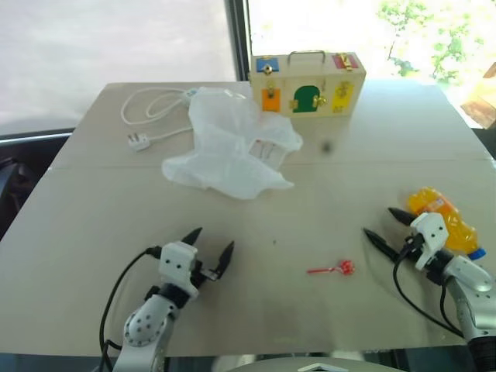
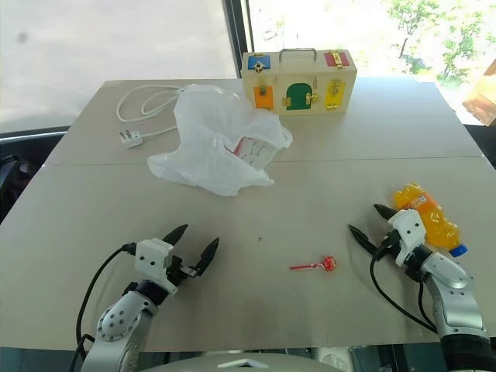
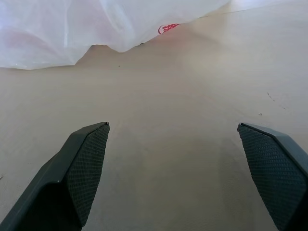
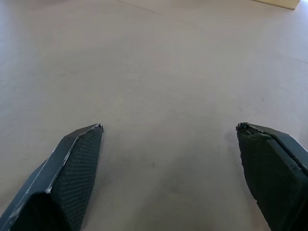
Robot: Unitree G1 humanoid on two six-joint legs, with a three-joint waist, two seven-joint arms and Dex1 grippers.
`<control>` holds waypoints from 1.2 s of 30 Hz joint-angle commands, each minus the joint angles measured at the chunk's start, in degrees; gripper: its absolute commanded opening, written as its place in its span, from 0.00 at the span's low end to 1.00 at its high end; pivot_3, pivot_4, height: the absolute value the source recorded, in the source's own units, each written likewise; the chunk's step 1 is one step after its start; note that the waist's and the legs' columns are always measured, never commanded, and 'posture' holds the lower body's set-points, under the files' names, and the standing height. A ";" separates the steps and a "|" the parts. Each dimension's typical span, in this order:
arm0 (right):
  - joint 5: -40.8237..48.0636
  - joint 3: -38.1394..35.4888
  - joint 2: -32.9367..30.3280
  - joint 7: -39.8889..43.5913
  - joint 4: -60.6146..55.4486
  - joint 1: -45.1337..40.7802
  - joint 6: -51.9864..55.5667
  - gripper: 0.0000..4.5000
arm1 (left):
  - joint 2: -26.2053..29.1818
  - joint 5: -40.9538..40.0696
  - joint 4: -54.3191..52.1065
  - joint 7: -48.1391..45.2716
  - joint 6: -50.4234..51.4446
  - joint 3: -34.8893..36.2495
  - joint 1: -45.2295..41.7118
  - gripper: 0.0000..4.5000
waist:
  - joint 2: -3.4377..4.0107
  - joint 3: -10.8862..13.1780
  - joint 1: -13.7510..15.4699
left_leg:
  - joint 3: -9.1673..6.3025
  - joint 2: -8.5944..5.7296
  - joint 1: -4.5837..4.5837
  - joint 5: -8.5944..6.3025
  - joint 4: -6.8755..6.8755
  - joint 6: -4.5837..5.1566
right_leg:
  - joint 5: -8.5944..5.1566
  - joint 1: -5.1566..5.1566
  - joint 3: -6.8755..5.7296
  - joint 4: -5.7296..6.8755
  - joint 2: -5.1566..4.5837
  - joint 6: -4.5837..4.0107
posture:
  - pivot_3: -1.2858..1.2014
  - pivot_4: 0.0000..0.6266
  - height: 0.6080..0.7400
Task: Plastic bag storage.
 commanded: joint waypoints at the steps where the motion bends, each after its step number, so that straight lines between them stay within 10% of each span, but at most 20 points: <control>1: -0.33 1.84 0.31 1.96 2.01 3.83 3.13 1.00 | 0.25 0.76 3.75 -0.44 0.23 -0.28 1.51 1.00 | 0.00 0.00 0.01 | 0.00 0.00 0.00 0.00 0.01 0.00 | 0.00 0.00 0.00 0.00 0.00 0.00 | 0.52 0.24 0.99; 29: 1.33 3.05 1.43 5.13 -1.04 4.56 6.11 1.00 | 0.33 -7.38 -3.11 -5.58 4.92 -3.34 0.68 1.00 | -0.07 -0.03 -0.14 | 0.07 0.02 0.04 0.12 0.15 0.20 | 0.01 0.01 0.08 0.13 0.04 -0.01 | 0.52 0.24 0.99; 36: 0.84 4.16 1.87 5.23 -0.81 3.03 6.40 1.00 | -2.33 -19.38 -2.34 -15.07 16.60 -10.11 -15.27 1.00 | -0.44 0.27 -0.14 | 0.00 0.08 -0.04 0.16 0.61 0.15 | 0.03 0.03 0.02 0.37 0.21 -0.02 | 0.52 0.24 0.99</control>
